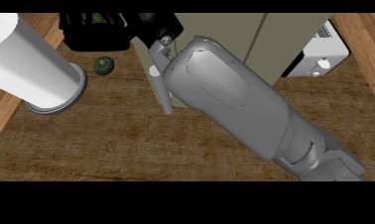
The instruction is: Pick up the wine, place it into the cabinet and close the cabinet
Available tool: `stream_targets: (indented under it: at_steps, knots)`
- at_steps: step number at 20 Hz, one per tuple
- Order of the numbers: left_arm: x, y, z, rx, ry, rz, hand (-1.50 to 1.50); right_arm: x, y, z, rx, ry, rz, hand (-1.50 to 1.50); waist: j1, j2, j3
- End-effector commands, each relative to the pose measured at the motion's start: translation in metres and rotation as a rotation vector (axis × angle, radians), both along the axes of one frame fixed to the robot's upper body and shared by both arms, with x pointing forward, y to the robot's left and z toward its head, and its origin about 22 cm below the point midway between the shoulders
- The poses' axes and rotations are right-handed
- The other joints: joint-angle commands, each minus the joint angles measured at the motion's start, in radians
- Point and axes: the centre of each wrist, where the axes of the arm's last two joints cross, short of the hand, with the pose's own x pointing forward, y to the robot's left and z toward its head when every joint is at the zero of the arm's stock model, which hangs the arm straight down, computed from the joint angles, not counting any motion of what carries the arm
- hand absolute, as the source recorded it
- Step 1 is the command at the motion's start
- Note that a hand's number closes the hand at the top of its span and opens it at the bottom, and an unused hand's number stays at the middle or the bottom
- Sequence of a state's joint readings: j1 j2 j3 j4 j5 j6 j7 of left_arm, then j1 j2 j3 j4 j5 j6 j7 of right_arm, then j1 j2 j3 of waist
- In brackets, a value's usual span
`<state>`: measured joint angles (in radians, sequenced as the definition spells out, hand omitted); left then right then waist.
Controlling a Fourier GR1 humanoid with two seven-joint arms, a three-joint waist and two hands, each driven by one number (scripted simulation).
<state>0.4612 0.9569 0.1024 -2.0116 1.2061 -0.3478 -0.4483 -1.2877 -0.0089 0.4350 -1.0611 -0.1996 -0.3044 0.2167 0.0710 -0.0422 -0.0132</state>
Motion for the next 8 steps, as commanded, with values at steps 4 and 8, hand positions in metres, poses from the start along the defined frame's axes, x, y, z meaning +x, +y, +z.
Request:
stream_targets:
  at_steps: [4,8]
  knots:
    - [0.004,0.003,0.005,0.000,-0.007,0.020,1.50,0.058,-0.069,-0.043,-0.068,0.094,-0.270,1.50,-0.031,0.075,0.011]
    - [0.004,-0.004,0.009,0.005,-0.004,-0.008,1.50,0.056,-0.065,-0.052,-0.065,0.083,-0.264,1.50,-0.020,0.073,0.011]
